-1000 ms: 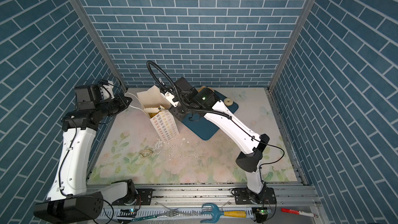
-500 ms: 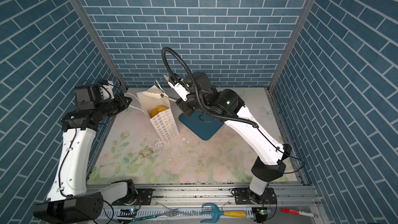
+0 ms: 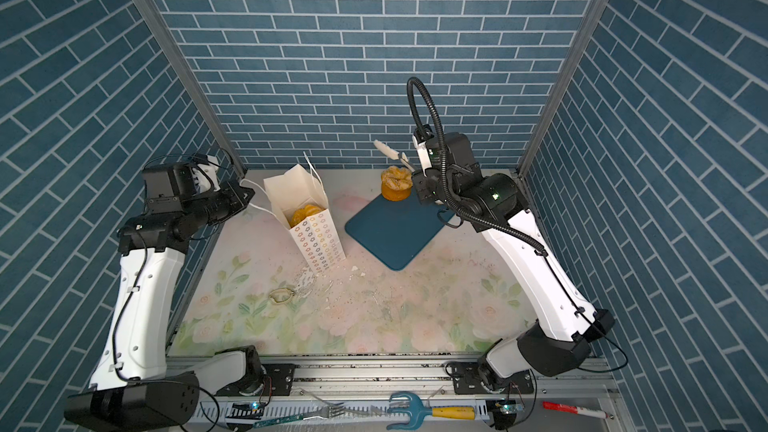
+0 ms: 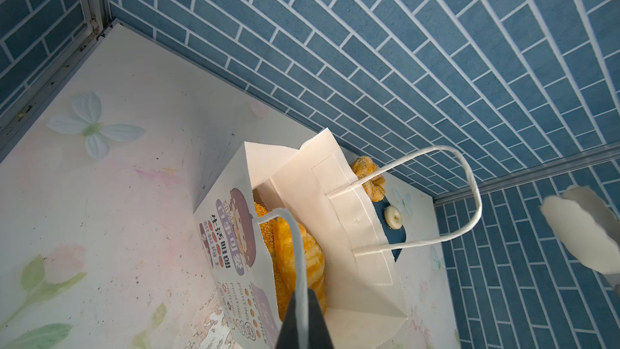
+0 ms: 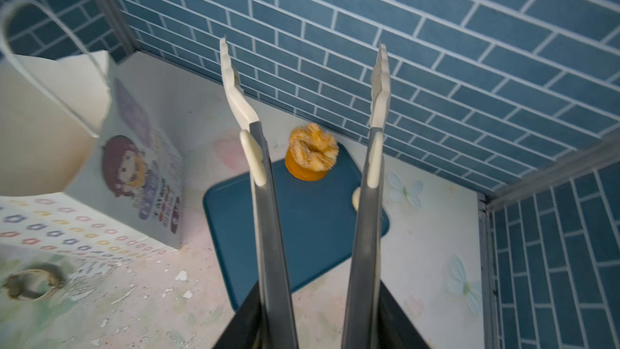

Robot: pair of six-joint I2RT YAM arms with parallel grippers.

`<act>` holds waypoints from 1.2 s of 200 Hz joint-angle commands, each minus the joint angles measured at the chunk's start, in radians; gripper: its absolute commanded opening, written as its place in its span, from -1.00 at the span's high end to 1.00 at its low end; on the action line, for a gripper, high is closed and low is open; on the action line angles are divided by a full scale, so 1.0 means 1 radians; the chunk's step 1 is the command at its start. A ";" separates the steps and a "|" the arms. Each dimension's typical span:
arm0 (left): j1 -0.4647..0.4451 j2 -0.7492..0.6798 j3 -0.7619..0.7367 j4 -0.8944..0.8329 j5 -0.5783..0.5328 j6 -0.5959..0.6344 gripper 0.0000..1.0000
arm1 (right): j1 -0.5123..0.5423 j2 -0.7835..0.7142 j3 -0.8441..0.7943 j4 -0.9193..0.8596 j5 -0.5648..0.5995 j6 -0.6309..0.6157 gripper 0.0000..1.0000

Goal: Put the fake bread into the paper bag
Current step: 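Withdraw the tongs with the right gripper toward the white donut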

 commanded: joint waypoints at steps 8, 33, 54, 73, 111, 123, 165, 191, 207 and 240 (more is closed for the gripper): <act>-0.006 0.000 0.016 -0.004 0.008 0.006 1.00 | -0.080 -0.030 -0.056 -0.033 0.103 0.105 0.06; -0.006 0.007 0.019 -0.007 0.005 0.008 1.00 | -0.178 -0.025 -0.167 -0.039 0.062 0.168 0.06; -0.006 0.013 0.021 -0.005 0.005 0.007 1.00 | -0.271 -0.004 -0.260 -0.008 -0.021 0.211 0.06; -0.006 0.017 0.018 -0.004 0.002 0.006 1.00 | -0.322 0.044 -0.307 0.021 -0.083 0.211 0.06; -0.006 0.017 0.016 -0.007 -0.012 0.009 1.00 | -0.374 0.165 -0.320 0.055 -0.170 0.198 0.05; -0.006 0.018 0.014 -0.007 -0.016 0.010 1.00 | -0.382 0.199 -0.318 0.073 -0.191 0.190 0.05; -0.006 0.033 0.019 -0.022 -0.029 0.016 1.00 | -0.389 0.298 -0.295 0.068 -0.233 0.192 0.05; -0.006 0.048 0.033 -0.033 -0.041 0.021 1.00 | -0.402 0.327 -0.307 0.091 -0.244 0.191 0.05; -0.008 0.055 0.038 -0.035 -0.044 0.023 1.00 | -0.407 0.350 -0.299 0.094 -0.256 0.188 0.05; -0.016 0.055 0.042 -0.039 -0.059 0.021 1.00 | -0.412 0.372 -0.293 0.140 -0.250 0.170 0.05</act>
